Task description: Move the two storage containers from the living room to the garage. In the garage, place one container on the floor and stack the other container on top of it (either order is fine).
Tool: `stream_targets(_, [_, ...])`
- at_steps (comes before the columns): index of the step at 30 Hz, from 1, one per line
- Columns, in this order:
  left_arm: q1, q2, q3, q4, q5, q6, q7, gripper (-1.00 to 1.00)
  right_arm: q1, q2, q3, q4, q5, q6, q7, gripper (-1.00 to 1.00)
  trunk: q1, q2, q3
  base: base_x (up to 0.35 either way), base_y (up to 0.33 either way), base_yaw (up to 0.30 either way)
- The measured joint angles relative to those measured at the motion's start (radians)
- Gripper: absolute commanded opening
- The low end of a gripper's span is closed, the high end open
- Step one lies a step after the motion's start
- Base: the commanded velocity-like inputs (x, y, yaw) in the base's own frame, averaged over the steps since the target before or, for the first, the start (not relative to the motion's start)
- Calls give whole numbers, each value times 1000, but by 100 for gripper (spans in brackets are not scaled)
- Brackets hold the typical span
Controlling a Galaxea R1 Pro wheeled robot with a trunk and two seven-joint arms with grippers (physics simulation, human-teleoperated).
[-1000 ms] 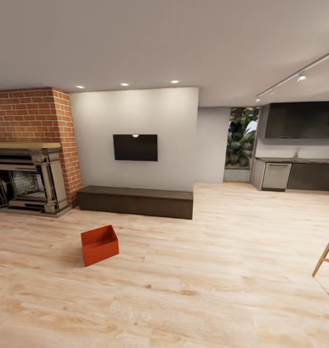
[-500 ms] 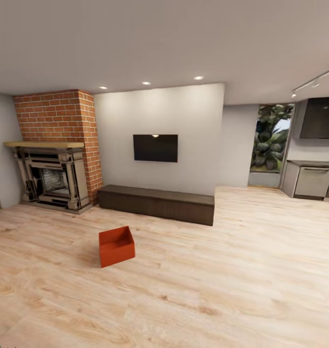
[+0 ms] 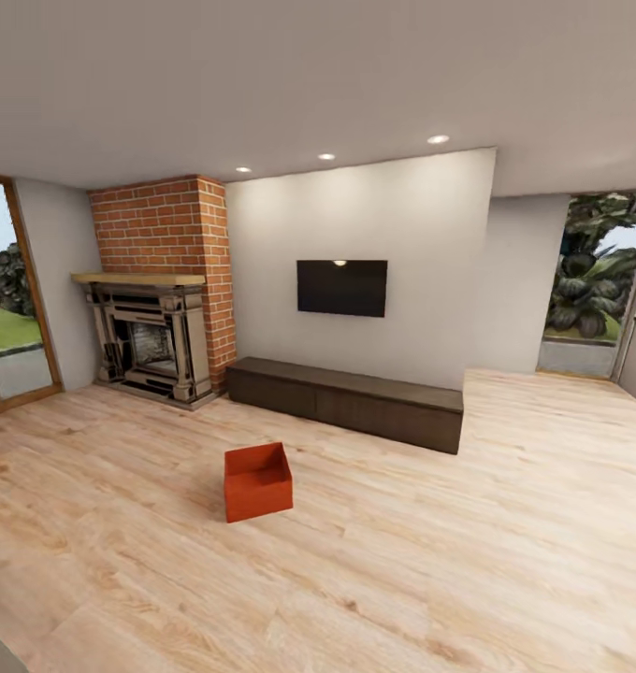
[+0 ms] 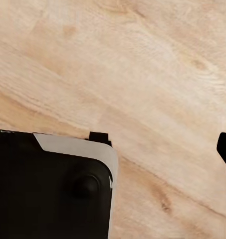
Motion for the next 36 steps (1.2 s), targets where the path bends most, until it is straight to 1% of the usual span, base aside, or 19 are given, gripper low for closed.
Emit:
stream_targets(25, [0, 0, 0, 0, 0, 8, 0, 100, 0, 0, 0, 0, 1, 0, 0, 100, 0, 0, 0, 324, 0, 266])
stream_targets(36, [0, 0, 0, 0, 0, 8, 0, 100, 0, 0, 0, 0, 1, 1, 0, 100, 0, 0, 0, 324, 0, 41])
